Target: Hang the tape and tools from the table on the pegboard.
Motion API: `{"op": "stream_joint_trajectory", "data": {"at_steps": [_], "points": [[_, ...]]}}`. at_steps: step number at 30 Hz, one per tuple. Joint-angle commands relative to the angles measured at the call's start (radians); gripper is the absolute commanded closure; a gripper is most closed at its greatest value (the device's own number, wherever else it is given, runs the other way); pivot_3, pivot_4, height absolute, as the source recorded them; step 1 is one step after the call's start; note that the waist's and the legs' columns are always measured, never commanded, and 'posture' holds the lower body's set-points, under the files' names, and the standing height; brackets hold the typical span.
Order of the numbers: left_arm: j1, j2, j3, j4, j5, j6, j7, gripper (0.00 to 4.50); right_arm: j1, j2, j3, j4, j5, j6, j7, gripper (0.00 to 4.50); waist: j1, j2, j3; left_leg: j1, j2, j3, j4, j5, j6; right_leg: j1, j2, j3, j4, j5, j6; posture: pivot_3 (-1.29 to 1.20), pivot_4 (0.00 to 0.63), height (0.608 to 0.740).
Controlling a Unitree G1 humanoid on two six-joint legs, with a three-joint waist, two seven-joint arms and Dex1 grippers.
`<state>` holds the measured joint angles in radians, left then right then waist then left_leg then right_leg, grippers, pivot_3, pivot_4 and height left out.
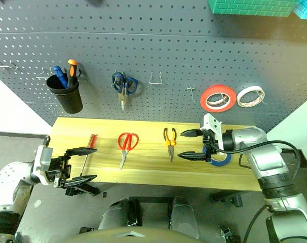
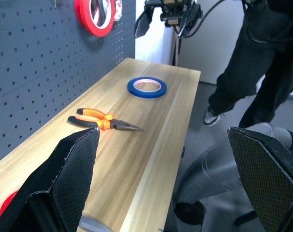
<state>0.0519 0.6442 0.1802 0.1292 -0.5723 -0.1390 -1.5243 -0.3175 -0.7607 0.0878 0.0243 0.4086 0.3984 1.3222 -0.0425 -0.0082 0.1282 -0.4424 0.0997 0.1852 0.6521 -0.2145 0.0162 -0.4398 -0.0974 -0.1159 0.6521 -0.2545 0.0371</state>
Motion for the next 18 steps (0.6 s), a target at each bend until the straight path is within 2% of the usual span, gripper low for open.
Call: {"op": "stream_joint_trajectory", "data": {"at_steps": [1,13,16,18], "points": [[0.017,0.002,0.015,-0.048,-0.021,0.008,0.009,0.06,-0.007,0.007,-0.016,-0.021,0.015,-0.006,-0.002,0.0,0.0,0.0,0.0,0.0,0.0,0.0,0.0,0.0,0.0,0.0,0.0,0.0,0.0,0.0,0.0,-0.03,0.161,0.73],[0.036,-0.013,0.018,-0.151,-0.026,0.086,0.134,0.06,0.0,0.055,-0.024,0.012,-0.013,-0.035,-0.067,0.0,0.0,0.0,0.0,0.0,0.0,0.0,0.0,-0.001,-0.002,0.0,0.001,0.0,0.0,0.0,0.0,-0.05,0.108,0.73],[0.015,-0.026,-0.001,-0.101,0.03,0.036,0.149,0.06,-0.002,0.06,-0.026,0.037,-0.036,-0.046,-0.105,0.0,-0.002,0.0,0.0,0.0,0.0,0.0,0.0,-0.001,-0.002,0.0,0.001,0.0,0.0,0.0,0.001,-0.07,0.105,0.73],[-0.001,-0.034,-0.02,-0.072,0.07,0.014,0.17,0.06,0.006,0.044,-0.018,0.021,-0.025,0.014,-0.107,0.0,-0.002,0.0,-0.001,0.0,-0.001,0.0,0.0,-0.001,-0.002,0.0,0.001,0.0,0.0,0.0,0.001,-0.07,0.099,0.73]]}}
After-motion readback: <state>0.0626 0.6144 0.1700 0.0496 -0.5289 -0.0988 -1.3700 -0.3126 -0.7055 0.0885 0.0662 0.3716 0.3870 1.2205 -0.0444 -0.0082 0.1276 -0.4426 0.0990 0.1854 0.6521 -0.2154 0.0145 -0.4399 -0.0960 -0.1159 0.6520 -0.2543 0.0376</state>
